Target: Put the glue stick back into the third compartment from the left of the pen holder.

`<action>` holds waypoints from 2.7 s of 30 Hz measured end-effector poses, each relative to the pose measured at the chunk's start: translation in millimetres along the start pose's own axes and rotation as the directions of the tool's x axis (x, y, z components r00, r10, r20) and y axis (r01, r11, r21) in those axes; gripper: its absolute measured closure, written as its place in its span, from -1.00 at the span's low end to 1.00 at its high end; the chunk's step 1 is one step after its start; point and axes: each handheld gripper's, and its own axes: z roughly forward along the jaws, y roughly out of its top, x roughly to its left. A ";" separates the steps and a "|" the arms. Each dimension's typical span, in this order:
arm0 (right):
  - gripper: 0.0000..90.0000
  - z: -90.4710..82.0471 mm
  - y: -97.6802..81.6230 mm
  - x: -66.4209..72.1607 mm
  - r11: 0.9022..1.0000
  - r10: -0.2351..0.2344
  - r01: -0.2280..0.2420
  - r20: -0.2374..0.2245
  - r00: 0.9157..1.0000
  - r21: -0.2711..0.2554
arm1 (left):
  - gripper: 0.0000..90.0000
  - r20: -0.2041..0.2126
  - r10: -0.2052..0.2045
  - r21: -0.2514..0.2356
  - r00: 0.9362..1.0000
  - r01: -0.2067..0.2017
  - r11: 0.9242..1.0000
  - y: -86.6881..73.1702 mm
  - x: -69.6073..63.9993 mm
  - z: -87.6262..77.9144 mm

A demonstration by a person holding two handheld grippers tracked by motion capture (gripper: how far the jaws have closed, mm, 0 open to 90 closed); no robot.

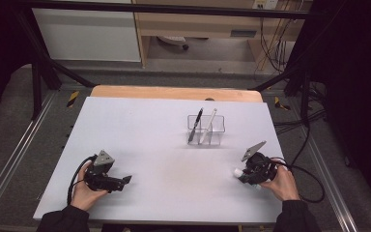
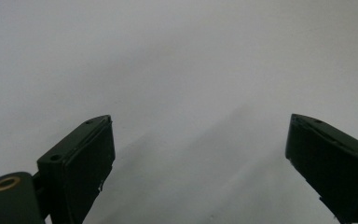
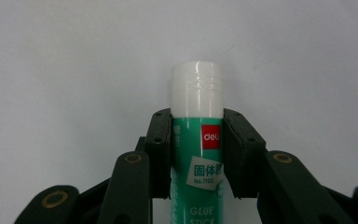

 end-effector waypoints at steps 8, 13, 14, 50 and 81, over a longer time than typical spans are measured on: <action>0.47 -10.8 4.0 2.1 0.997 0.020 -0.019 0.014 1.000 -0.074 | -0.83 0.001 0.000 -0.001 1.000 0.000 1.000 0.0 -0.2 0.0; 0.47 -13.8 4.2 3.0 0.987 0.058 -0.054 0.024 0.998 -0.153 | -0.83 0.003 0.002 0.003 1.000 -0.002 1.000 -0.2 -0.4 0.1; 0.46 -14.2 4.3 3.3 0.984 0.072 -0.067 0.024 0.997 -0.167 | -0.83 0.003 0.001 0.003 1.000 -0.001 1.000 -0.3 -0.4 0.3; 0.46 -51.3 18.5 5.3 0.761 0.349 -0.261 0.035 0.937 -0.594 | -0.84 -0.004 -0.016 -0.005 1.000 0.016 1.000 -2.5 2.9 -0.6; 0.46 -56.8 62.5 -3.9 0.613 0.435 -0.258 0.046 0.899 -0.747 | -0.85 0.000 -0.028 -0.009 1.000 0.028 1.000 -4.9 6.3 -0.1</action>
